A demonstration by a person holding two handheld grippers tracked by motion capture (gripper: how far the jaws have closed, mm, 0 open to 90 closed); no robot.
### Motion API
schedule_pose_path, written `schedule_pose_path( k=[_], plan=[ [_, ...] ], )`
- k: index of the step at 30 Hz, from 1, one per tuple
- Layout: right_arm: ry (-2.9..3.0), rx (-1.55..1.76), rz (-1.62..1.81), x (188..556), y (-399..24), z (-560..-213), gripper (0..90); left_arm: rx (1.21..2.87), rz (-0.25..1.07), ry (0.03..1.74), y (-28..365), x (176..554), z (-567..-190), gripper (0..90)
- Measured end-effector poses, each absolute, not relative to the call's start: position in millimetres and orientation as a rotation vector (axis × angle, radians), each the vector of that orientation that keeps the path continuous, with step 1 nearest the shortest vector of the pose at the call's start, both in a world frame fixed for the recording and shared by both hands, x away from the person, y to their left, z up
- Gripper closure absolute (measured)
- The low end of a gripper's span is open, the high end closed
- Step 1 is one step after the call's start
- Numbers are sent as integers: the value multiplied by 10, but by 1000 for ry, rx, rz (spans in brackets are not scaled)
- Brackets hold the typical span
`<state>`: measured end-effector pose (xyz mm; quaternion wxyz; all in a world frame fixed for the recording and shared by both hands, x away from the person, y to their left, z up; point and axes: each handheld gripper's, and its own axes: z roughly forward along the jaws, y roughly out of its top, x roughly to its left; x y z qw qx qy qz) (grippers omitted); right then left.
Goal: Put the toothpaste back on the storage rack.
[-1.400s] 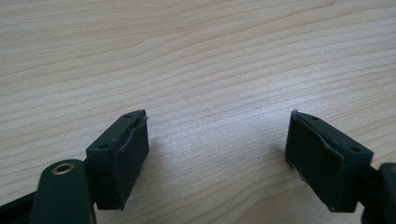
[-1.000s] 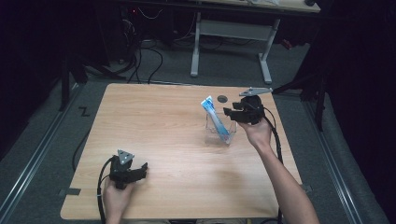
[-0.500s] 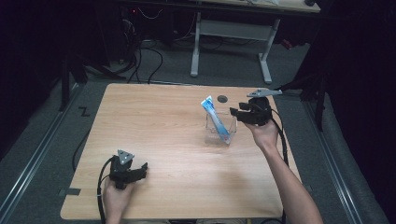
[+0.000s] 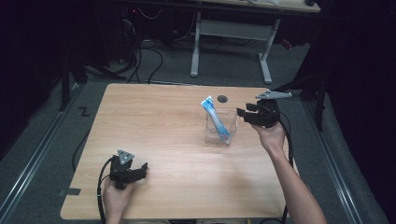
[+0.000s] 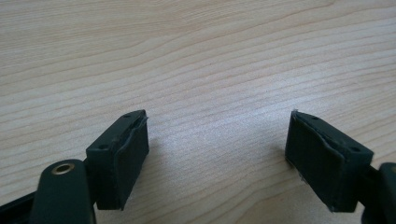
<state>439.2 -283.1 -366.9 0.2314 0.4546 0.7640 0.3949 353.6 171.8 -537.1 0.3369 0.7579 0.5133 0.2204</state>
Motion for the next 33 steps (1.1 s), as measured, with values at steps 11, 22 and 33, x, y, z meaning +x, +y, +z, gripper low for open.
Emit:
schedule_pose_path(
  k=[11,22,33],
  plan=[
    [2079,1246,1099,4316,-2900,-3617,504,1976,575,1338,1718,3536,-5371,218],
    [2064,1241,1111,4262,-2945,-3576,504,1975,574,1338,1718,3537,-5371,218],
    [2044,1261,1114,4189,-3045,-3611,506,1976,575,1338,1718,3537,-5371,218]
  ],
)
